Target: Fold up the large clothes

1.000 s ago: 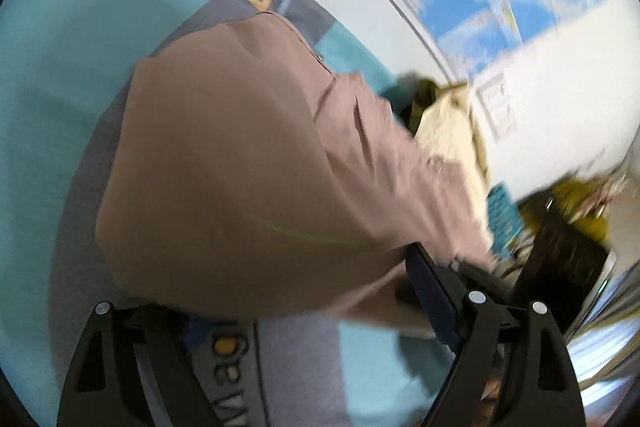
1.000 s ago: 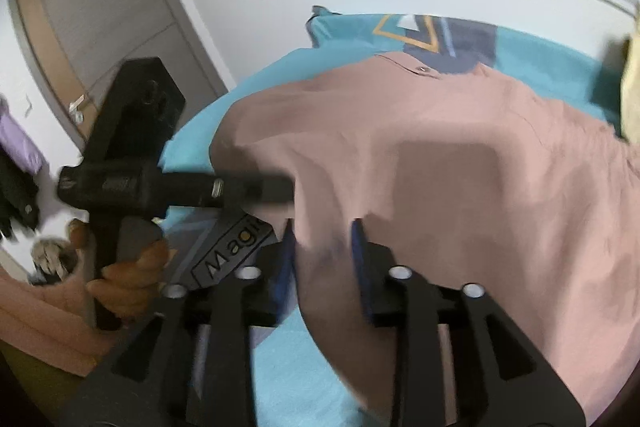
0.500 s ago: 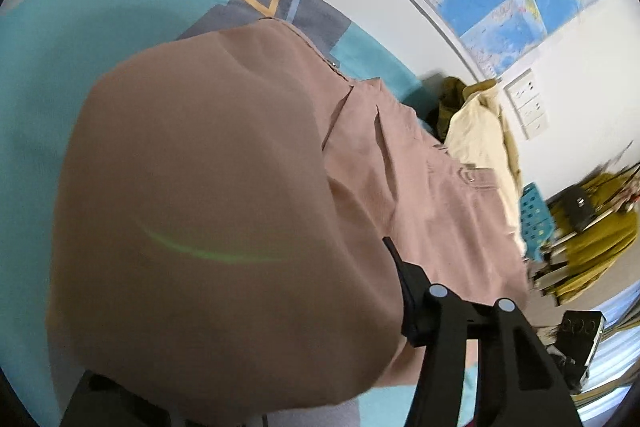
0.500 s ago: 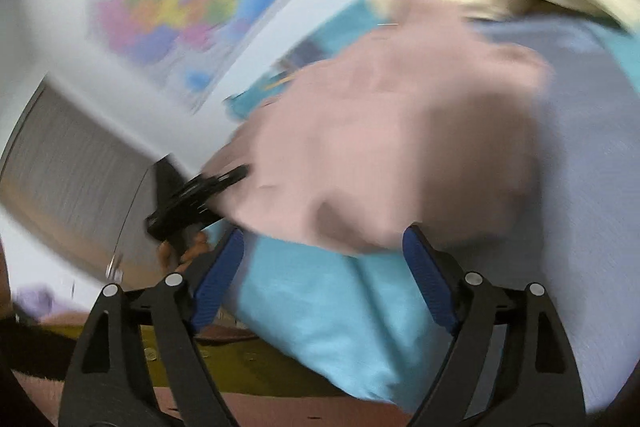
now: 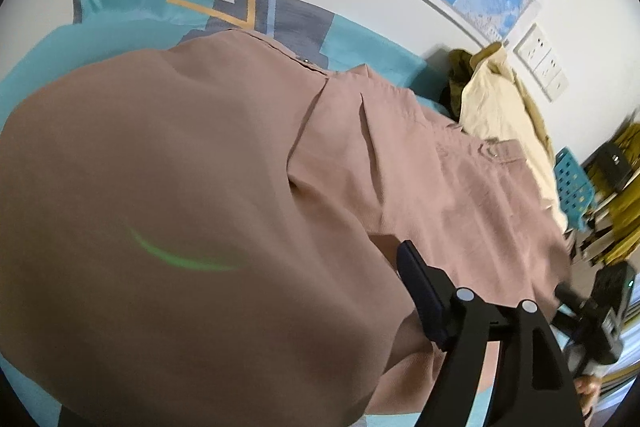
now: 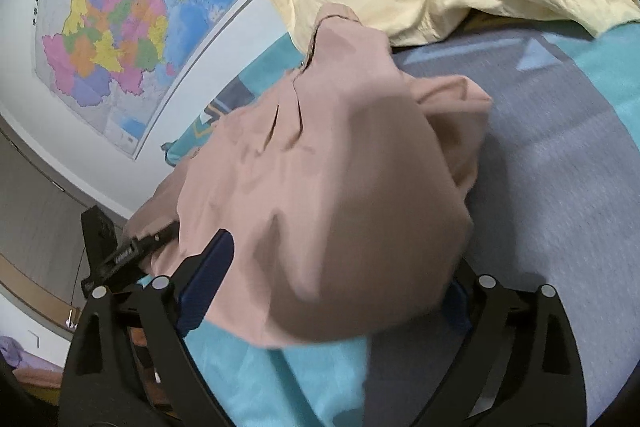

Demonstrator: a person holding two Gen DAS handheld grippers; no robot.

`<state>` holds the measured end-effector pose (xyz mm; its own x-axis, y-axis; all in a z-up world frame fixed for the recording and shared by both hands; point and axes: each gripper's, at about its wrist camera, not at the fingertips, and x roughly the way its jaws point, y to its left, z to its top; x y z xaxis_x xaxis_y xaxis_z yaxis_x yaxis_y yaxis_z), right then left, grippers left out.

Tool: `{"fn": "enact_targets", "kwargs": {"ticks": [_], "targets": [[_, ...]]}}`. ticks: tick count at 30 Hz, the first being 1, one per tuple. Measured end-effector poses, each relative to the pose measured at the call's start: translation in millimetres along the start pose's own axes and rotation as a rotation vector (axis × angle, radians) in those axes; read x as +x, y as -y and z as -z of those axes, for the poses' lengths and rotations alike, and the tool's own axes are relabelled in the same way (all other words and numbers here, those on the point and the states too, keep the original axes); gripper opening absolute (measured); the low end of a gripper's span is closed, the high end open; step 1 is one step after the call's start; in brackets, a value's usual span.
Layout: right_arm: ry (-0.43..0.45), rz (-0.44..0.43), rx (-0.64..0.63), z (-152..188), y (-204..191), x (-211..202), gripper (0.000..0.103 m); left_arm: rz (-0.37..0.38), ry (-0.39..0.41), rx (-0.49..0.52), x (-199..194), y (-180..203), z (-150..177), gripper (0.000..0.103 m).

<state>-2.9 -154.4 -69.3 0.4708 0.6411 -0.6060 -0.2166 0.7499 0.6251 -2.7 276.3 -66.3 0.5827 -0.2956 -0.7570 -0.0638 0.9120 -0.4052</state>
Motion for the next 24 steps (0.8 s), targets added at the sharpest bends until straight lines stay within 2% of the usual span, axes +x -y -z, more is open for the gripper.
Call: {"fn": "enact_targets", "kwargs": {"ticks": [8, 13, 15, 19, 20, 21, 23, 24], "targets": [[0.007, 0.015, -0.011, -15.7, -12.4, 23.8, 0.093, -0.049, 0.000, 0.030, 2.4, 6.5, 0.7, 0.077], [-0.001, 0.005, -0.015, -24.5, -15.8, 35.3, 0.093, -0.033, -0.005, 0.037, 6.4, 11.2, 0.1, 0.090], [0.001, -0.002, -0.012, -26.7, -16.1, 38.4, 0.092, -0.046, -0.006, 0.045, 9.2, 15.4, -0.5, 0.093], [-0.006, 0.002, -0.019, -31.6, -16.3, 45.5, 0.076, -0.065, 0.010, 0.067, 14.2, 19.8, -2.6, 0.093], [-0.010, 0.000, -0.021, -33.2, -16.1, 47.4, 0.069, -0.069, 0.017, 0.063, 14.5, 19.3, -3.5, 0.091], [-0.015, -0.003, -0.016, -34.4, -14.6, 49.1, 0.065, -0.079, 0.023, 0.058, 15.0, 18.2, -4.7, 0.083], [-0.030, -0.018, -0.002, -36.4, -11.1, 52.2, 0.048, -0.105, 0.027, 0.042, 14.1, 15.2, -7.5, 0.064], [-0.037, -0.028, 0.013, -36.9, -8.1, 53.5, 0.044, -0.102, 0.023, 0.023, 13.0, 12.2, -8.9, 0.053]]}}
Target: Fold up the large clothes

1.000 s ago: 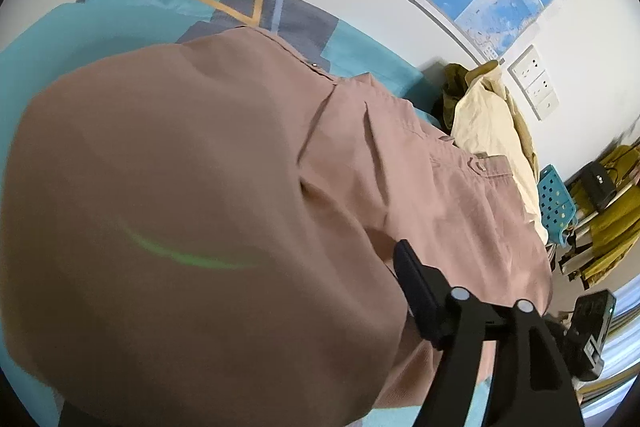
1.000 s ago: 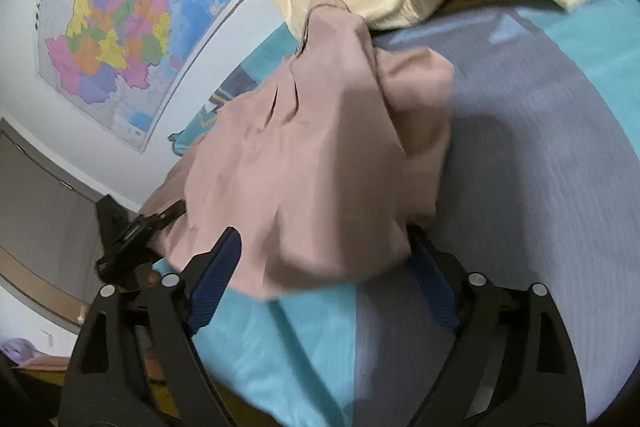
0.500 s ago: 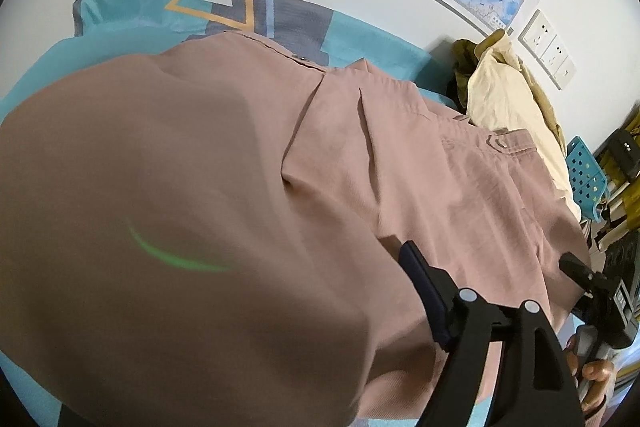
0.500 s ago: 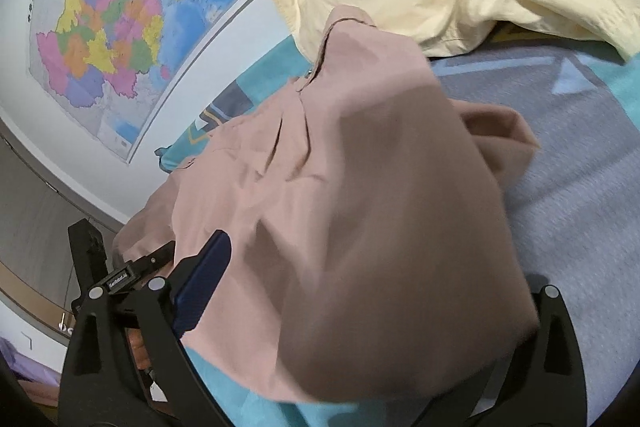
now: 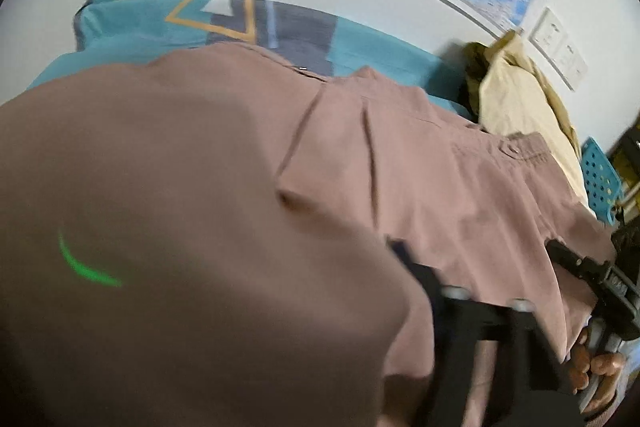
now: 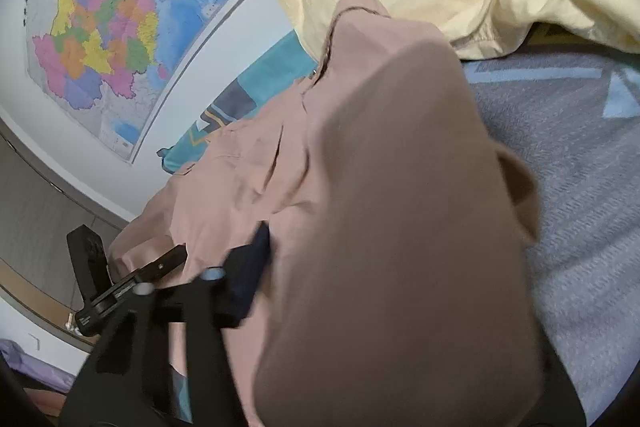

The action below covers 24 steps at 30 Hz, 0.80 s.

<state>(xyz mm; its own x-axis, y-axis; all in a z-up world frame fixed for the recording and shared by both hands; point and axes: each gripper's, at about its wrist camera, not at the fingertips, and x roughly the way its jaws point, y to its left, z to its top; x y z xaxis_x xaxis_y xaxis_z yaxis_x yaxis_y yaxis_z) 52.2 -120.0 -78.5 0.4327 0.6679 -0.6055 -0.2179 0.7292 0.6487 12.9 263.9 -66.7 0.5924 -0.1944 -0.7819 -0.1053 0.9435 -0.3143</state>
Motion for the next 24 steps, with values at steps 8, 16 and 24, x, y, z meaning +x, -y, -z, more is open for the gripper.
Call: {"fn": "enact_targets", "kwargs": {"ticks": [8, 16, 24], "targets": [[-0.016, -0.045, 0.000, -2.5, -0.9, 2.5, 0.057, 0.136, -0.046, -0.008, 7.1, 0.9, -8.7, 0.088], [-0.029, -0.022, -0.024, -5.5, -7.7, 16.8, 0.030, -0.018, -0.027, -0.009, 13.5, 11.7, -13.5, 0.046], [0.004, -0.100, -0.084, -17.4, -34.6, -7.7, 0.017, -0.012, 0.007, 0.013, -7.1, 9.0, -24.4, 0.020]]}}
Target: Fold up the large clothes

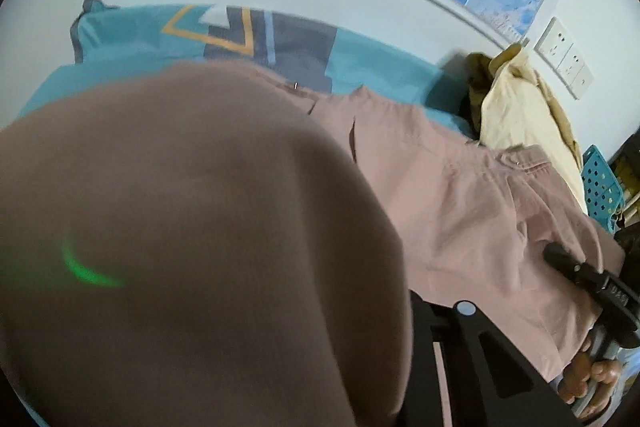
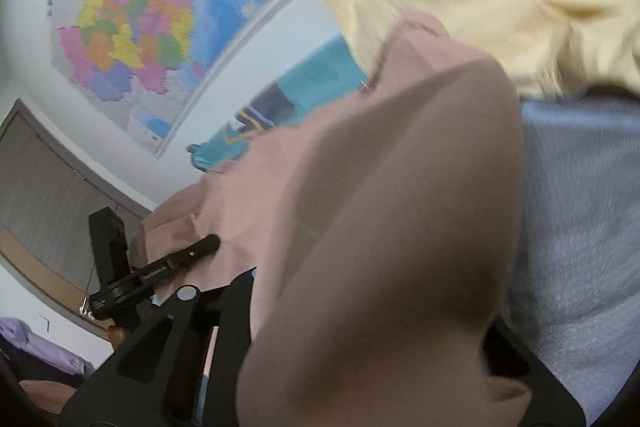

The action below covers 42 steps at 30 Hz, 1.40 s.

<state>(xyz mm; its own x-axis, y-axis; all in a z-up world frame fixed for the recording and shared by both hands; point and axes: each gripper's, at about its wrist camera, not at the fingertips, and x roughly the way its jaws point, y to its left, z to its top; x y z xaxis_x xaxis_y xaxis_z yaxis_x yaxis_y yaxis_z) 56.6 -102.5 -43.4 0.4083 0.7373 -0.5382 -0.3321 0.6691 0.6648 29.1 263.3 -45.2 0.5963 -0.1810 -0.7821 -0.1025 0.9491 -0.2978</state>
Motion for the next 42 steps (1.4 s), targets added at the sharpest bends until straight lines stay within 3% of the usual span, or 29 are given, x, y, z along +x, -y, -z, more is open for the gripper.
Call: {"fn": "enact_targets", "kwargs": {"ticks": [10, 16, 19, 24, 29, 32, 37, 41, 42], "targets": [[0.025, -0.080, -0.179, -55.1, -81.7, -6.2, 0.015, -0.010, 0.101, 0.058, -41.7, -5.0, -61.9, 0.017], [0.049, -0.135, -0.281, -99.2, -137.0, 14.7, 0.014, -0.052, 0.217, 0.051, -88.0, -37.1, -113.4, 0.017], [0.055, -0.187, -0.313, -122.1, -166.9, 40.1, 0.014, -0.085, 0.267, 0.028, -106.7, -64.2, -141.3, 0.017], [0.058, -0.287, -0.358, -151.6, -224.5, 102.5, 0.014, -0.207, 0.363, -0.013, -132.7, -111.4, -181.4, 0.017], [0.052, -0.370, -0.416, -151.9, -264.7, 168.8, 0.014, -0.297, 0.467, -0.061, -141.1, -179.3, -208.6, 0.017], [-0.056, -0.361, -0.411, -123.9, -262.5, 226.6, 0.014, -0.338, 0.413, -0.118, -105.5, -231.7, -199.9, 0.018], [-0.357, -0.243, -0.337, -55.4, -213.7, 320.4, 0.018, -0.402, 0.139, -0.231, -12.1, -307.8, -158.9, 0.018], [-0.375, -0.243, -0.209, -48.3, -175.0, 322.3, 0.038, -0.349, 0.172, -0.282, -9.4, -329.3, -144.0, 0.022], [-0.372, -0.248, -0.201, -52.3, -170.9, 315.9, 0.039, -0.349, 0.172, -0.278, -10.1, -330.0, -144.3, 0.023]]}}
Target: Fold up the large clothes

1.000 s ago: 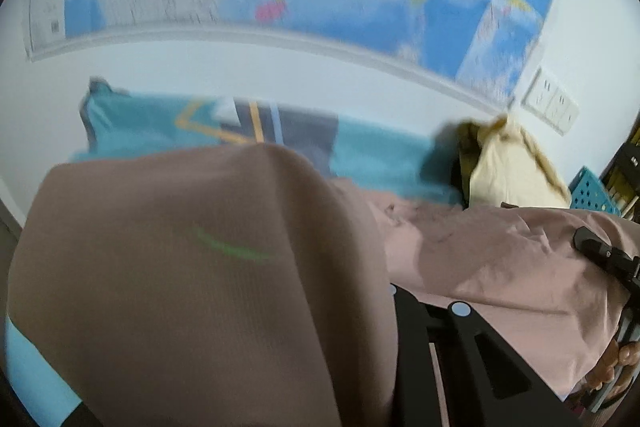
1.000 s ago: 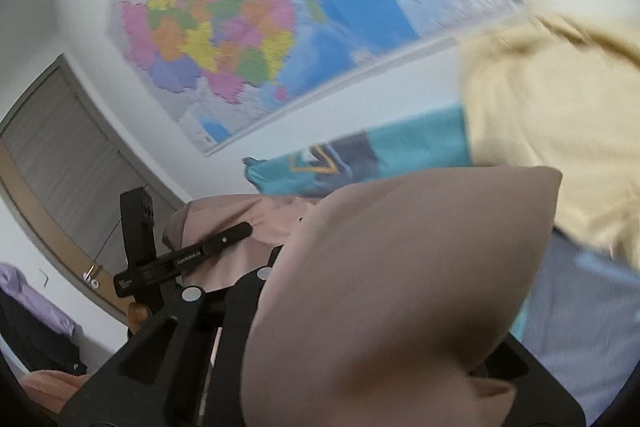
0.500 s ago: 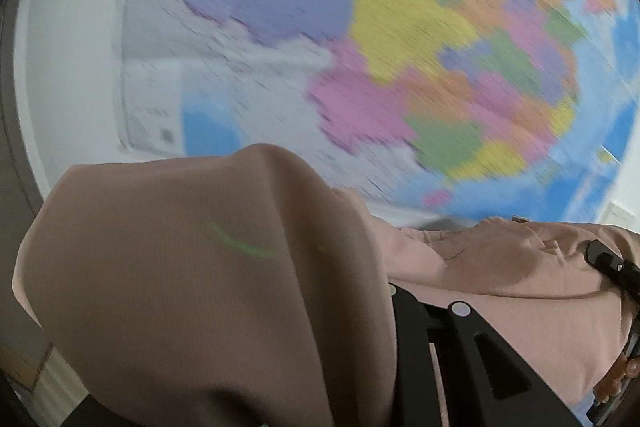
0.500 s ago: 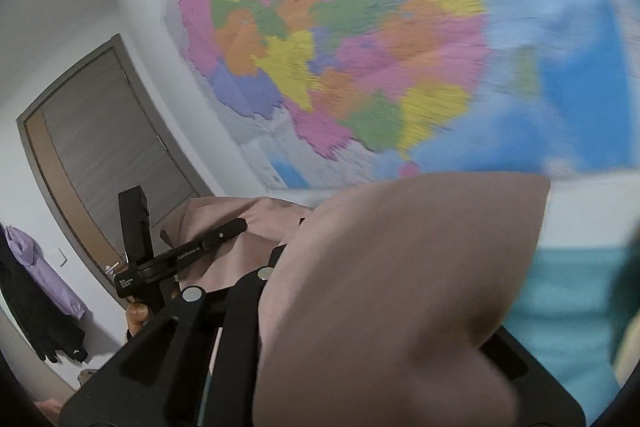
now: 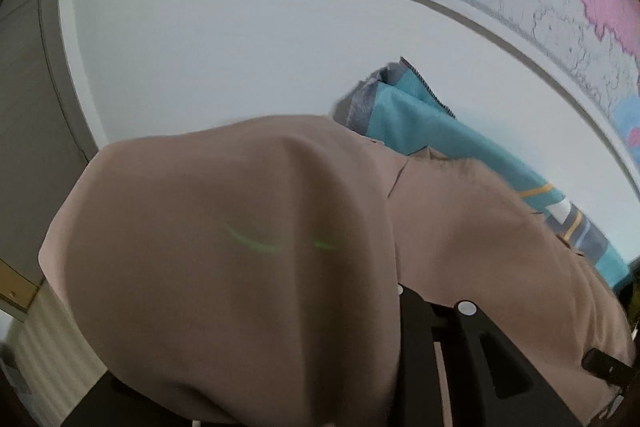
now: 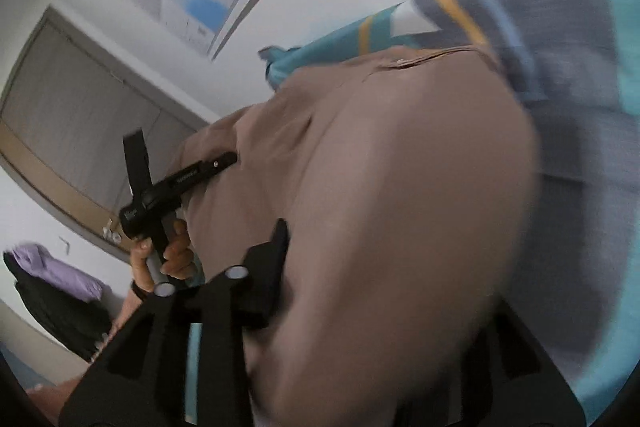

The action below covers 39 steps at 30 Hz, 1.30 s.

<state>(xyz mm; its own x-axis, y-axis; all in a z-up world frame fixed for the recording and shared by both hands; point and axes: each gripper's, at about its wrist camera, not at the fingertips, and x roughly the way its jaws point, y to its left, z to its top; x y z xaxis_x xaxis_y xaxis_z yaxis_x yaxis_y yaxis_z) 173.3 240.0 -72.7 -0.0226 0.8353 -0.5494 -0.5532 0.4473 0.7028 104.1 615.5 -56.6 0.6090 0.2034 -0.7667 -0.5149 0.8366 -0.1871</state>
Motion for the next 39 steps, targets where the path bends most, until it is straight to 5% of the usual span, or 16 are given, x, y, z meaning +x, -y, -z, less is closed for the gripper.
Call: {"fn": "enact_targets", "kwargs": {"ticks": [2, 4, 6, 7, 8, 13, 16, 22, 29, 30, 32, 34, 39], "targets": [[0.015, 0.013, 0.003, -1.2, 6.2, -18.6, 0.058, -0.009, -0.001, 0.026, 0.7, 2.3, -0.1, 0.023], [0.042, 0.019, 0.015, -4.7, 12.5, -32.4, 0.065, -0.017, -0.005, 0.037, 0.3, 7.6, 0.3, 0.024], [0.061, 0.008, 0.051, -8.9, 20.9, -41.5, 0.056, -0.025, -0.004, 0.048, 0.4, 11.4, -2.5, 0.024], [0.061, 0.014, 0.055, -12.4, 21.8, -41.3, 0.023, -0.027, 0.000, 0.049, 0.1, 12.6, -6.1, 0.024], [0.039, 0.034, 0.043, -20.2, 20.5, -37.1, 0.007, -0.024, -0.001, 0.042, -0.2, 9.5, -10.6, 0.023], [0.100, 0.090, -0.045, -43.8, 4.6, -31.1, 0.006, -0.030, -0.007, 0.020, 3.9, 5.7, -19.4, 0.028], [-0.010, 0.122, 0.013, -29.5, 24.2, -16.3, 0.010, -0.134, -0.029, 0.054, 10.3, 1.4, -3.9, 0.053], [-0.003, 0.130, 0.044, -20.3, 35.5, -34.6, 0.041, -0.086, -0.012, 0.067, -22.3, -14.2, 0.1, 0.060], [0.035, 0.167, -0.034, -29.1, 21.3, -51.0, 0.050, -0.203, 0.012, 0.148, -61.1, -3.2, 7.0, 0.066], [0.037, 0.188, -0.054, -30.9, 18.2, -48.2, 0.049, -0.222, 0.022, 0.150, -66.2, -2.0, 9.2, 0.066], [0.028, 0.206, -0.092, -37.8, 10.4, -40.3, 0.022, -0.271, 0.085, 0.151, -77.7, 3.4, 10.2, 0.066], [0.017, 0.240, -0.103, -47.6, 6.1, -33.2, 0.009, -0.309, 0.152, 0.149, -99.4, 6.0, 11.0, 0.067], [0.096, 0.233, -0.141, -65.7, -5.0, -34.7, 0.007, -0.124, 0.140, 0.227, -101.0, 35.2, 17.5, 0.070]]}}
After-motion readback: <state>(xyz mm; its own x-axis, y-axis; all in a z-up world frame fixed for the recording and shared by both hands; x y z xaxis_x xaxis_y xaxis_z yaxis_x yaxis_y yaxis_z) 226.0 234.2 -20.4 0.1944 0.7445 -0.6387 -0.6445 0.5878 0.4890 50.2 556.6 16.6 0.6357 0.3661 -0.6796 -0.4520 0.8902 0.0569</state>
